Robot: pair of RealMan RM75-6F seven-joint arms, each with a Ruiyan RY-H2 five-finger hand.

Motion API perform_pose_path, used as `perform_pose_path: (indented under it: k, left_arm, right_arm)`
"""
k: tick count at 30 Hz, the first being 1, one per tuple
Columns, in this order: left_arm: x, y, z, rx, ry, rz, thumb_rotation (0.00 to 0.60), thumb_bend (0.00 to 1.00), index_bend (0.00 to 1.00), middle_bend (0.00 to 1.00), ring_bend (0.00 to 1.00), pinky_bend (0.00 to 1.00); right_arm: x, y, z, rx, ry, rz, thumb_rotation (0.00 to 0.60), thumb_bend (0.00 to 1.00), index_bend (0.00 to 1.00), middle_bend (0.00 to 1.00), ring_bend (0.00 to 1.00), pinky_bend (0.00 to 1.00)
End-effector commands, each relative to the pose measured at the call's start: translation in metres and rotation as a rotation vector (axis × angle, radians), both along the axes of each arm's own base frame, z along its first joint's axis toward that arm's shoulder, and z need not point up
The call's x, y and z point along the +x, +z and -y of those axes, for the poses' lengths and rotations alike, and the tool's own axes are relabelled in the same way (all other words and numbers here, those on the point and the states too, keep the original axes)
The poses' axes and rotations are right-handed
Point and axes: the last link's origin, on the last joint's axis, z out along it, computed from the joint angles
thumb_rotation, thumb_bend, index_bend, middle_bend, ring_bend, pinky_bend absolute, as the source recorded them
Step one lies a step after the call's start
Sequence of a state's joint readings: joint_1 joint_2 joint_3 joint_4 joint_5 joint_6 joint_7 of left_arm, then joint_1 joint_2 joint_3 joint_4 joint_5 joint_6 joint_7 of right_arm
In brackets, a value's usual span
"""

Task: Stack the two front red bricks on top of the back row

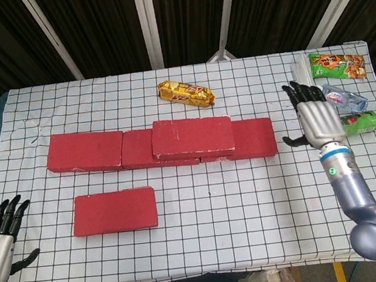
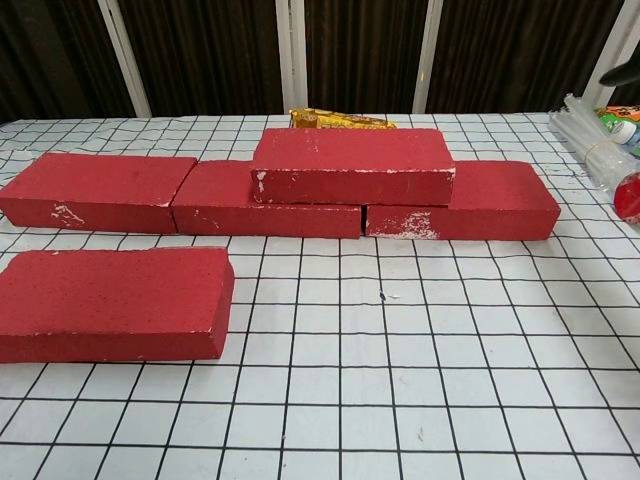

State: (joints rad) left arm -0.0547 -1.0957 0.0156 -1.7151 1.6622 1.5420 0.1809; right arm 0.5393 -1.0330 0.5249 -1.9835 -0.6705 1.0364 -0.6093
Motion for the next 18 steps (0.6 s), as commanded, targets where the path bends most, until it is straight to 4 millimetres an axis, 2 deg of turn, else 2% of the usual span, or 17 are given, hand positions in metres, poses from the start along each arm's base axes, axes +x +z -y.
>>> perform_pose_path:
  k: [1, 5, 9, 13, 18]
  left_arm:
    - [0.011, -0.002, -0.003, -0.038, -0.028, -0.023, 0.6, 0.0, 0.0, 0.0, 0.0, 0.0]
    - [0.023, -0.004, -0.007, -0.1, -0.028, -0.053, 0.6, 0.0, 0.0, 0.0, 0.0, 0.0]
    - [0.032, -0.008, -0.012, -0.16, -0.012, -0.075, 0.6, 0.0, 0.0, 0.0, 0.0, 0.0]
    - [0.039, -0.013, -0.017, -0.237, 0.006, -0.056, 0.6, 0.0, 0.0, 0.0, 0.0, 0.0]
    - [0.039, -0.024, -0.025, -0.294, 0.042, -0.043, 0.6, 0.0, 0.0, 0.0, 0.0, 0.0]
  right_arm:
    - [-0.059, 0.01, -0.054, -0.012, -0.029, 0.062, 0.6, 0.22, 0.0, 0.0, 0.0, 0.0]
    - [-0.091, 0.01, -0.093, -0.031, -0.04, 0.118, 0.6, 0.22, 0.0, 0.0, 0.0, 0.0]
    - [-0.113, 0.001, -0.126, -0.037, -0.048, 0.178, 0.6, 0.22, 0.0, 0.0, 0.0, 0.0]
    - [-0.124, -0.005, -0.149, -0.044, -0.028, 0.185, 0.6, 0.22, 0.0, 0.0, 0.0, 0.0]
    - [-0.123, -0.013, -0.161, -0.091, 0.03, 0.127, 0.6, 0.22, 0.0, 0.0, 0.0, 0.0]
